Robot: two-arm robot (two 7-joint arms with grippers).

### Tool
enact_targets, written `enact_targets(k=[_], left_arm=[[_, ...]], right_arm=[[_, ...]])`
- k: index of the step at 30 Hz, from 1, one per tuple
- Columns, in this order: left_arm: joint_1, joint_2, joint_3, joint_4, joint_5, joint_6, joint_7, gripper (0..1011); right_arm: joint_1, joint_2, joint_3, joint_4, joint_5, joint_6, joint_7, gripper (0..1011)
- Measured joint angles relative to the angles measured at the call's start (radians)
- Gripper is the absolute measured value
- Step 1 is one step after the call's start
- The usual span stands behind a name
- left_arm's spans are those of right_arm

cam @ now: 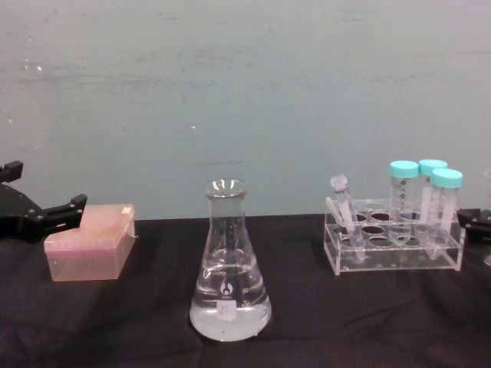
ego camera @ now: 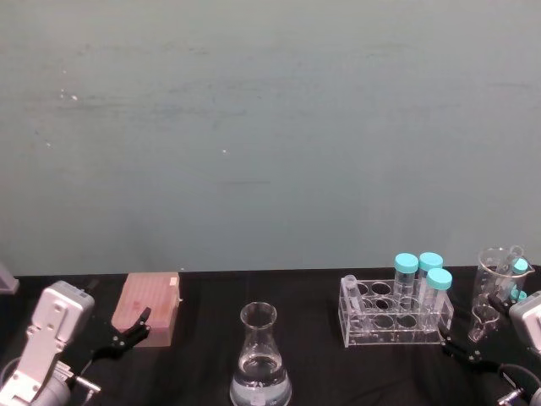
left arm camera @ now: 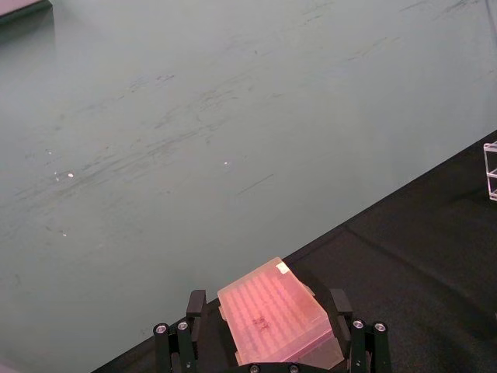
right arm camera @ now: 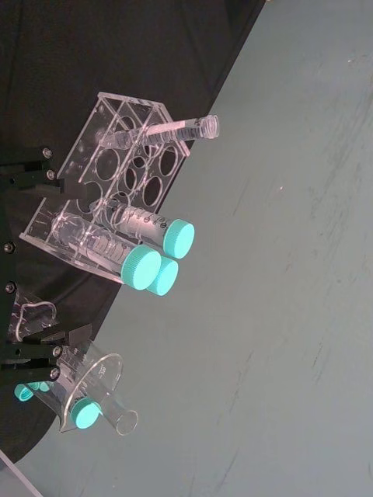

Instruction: Pour the liquid from the test tube into the beaker using one hand.

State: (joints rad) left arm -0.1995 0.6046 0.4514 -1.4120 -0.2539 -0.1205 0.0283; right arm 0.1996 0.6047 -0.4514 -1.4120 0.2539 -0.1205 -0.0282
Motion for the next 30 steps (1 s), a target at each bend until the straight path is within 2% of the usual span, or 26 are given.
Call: enact_targets(k=[30], left_arm=[[0.000, 0.000, 0.000, 0.000, 0.000, 0.000, 0.000, 1000]], right_arm=[[0.000, 0.000, 0.000, 0.000, 0.000, 0.000, 0.000, 1000]])
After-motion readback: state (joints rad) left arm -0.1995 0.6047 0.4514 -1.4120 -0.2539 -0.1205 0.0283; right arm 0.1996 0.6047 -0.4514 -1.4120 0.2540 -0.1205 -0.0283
